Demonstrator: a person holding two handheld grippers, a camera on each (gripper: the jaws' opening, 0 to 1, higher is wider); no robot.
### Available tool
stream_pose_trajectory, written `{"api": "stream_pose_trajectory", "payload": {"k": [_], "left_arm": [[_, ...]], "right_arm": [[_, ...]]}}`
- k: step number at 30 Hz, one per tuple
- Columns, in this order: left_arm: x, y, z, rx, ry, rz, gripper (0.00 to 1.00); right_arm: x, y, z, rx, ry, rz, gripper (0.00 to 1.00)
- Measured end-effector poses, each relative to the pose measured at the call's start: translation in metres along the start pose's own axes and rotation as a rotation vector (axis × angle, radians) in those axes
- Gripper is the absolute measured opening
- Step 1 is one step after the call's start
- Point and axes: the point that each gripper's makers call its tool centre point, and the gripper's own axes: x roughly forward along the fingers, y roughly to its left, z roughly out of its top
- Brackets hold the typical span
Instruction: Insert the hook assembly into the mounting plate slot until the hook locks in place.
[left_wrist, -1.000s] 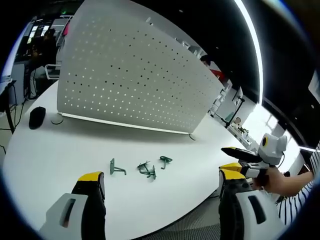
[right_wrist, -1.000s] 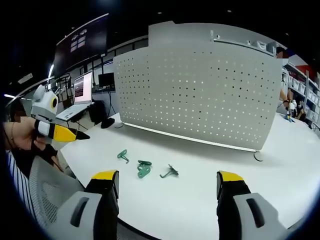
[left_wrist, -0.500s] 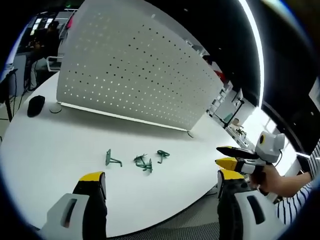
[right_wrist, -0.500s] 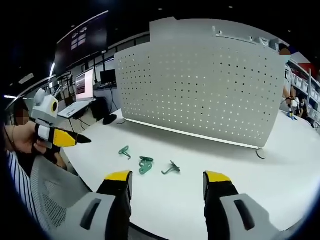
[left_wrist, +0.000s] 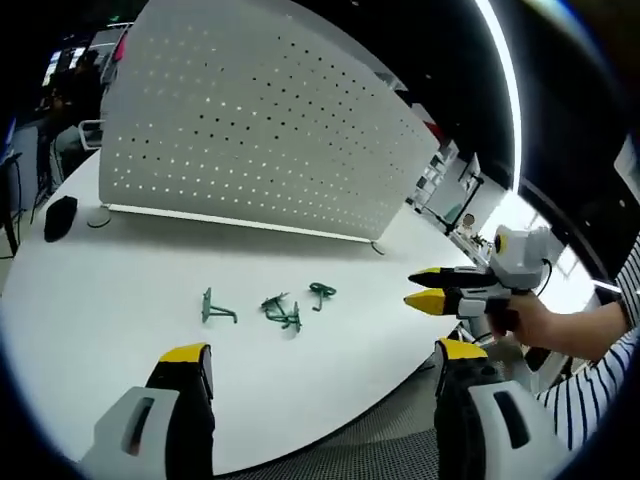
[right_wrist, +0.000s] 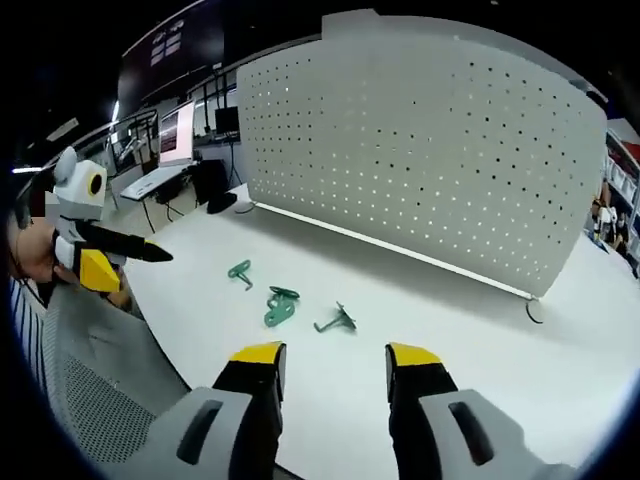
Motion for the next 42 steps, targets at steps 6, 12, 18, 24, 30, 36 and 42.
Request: {"api": "stream_pose_trajectory", "payload": {"k": [6,12,18,24,30,36,42], "left_arm": [[0.000,-0.002,0.002,-0.031,-0.008,-0.006,0.93],[0.003,-0.004,0.007,-0.007,-0.001,-0.006,0.92],[0.007,0.001,0.004,-0.005,0.018,-0.002,0.90],[0.009,0.003,0.006,-0.008,0.030,-0.003,0.90],[0.011,0.000,0.010,-0.018,0.032,-0.029,0.90],[0.013,0.002,0.007,-0.024,0.041,-0.031,0.89],[0.014,0.008,0.007,-0.035,0.042,-0.017,0.89]], "right_arm": [[0.014,-0.002,-0.007,-0.007,0.046,0.031,0.35],[0.031,-0.003,-0.010,-0.057,0.095,0.064,0.32],[0.057,-0.006,-0.012,-0.114,0.147,0.094,0.27],[0.077,-0.006,-0.010,-0.187,0.184,0.123,0.24],[0.094,-0.008,-0.014,-0.208,0.215,0.141,0.19],[0.109,-0.009,-0.021,-0.253,0.251,0.164,0.15],[0.119,-0.013,-0.024,-0.308,0.276,0.169,0.14]]}}
